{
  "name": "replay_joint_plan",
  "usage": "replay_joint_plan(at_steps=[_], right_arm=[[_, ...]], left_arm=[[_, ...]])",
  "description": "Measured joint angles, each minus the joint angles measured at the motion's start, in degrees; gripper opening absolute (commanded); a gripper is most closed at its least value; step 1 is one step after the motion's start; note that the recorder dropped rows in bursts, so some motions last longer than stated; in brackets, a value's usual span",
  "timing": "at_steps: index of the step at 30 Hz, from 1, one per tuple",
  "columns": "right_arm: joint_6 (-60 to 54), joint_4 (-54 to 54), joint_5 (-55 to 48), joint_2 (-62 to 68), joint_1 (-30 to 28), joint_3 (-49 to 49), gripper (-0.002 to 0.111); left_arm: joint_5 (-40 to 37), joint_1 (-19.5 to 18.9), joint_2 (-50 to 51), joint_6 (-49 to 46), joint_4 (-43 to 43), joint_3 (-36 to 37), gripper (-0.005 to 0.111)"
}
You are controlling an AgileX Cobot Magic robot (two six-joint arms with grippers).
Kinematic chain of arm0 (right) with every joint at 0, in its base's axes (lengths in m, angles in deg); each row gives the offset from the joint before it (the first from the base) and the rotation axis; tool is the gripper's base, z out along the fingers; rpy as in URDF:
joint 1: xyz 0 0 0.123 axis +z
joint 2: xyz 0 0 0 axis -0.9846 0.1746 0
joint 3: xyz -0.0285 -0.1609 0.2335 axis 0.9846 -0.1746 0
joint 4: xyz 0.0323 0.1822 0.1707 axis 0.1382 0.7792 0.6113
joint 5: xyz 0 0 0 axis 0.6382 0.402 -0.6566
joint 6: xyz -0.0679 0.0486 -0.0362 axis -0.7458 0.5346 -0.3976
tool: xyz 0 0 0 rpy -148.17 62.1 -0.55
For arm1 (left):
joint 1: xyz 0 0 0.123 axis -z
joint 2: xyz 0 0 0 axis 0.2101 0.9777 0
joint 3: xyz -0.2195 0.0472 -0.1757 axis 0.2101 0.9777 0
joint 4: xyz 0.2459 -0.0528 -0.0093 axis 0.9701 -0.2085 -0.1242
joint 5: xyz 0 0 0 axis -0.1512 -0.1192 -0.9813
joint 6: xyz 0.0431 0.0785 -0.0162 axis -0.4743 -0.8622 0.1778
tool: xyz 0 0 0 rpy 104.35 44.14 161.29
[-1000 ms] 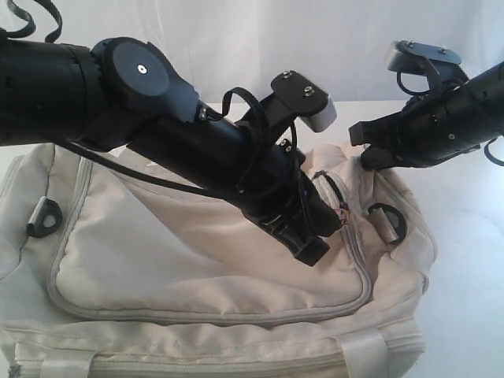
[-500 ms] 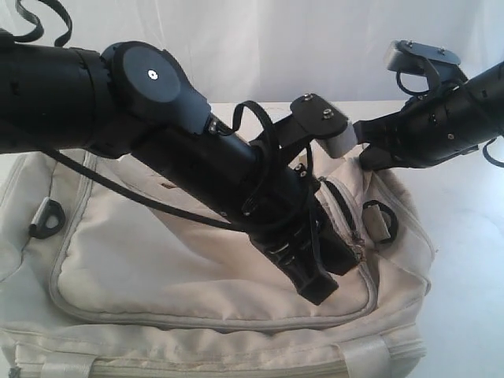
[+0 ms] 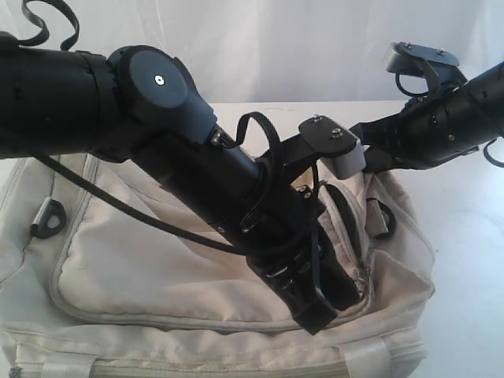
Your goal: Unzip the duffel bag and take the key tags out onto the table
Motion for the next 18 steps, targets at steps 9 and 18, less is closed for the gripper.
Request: replay_joint_plan(at_steps=[9,18], right_arm=[[0.00,-0.63,0.90,-0.32,-1.63,0.00,0.000],[0.00,-0.63,1.03,-0.32,-1.85,0.00,0.000]], left_arm=[[-7.24,0.67,0.00,0.35,-0.12,0.00,0.000],[-9.02,0.67,-2.38,2.89,3.33,0.00,0.000]])
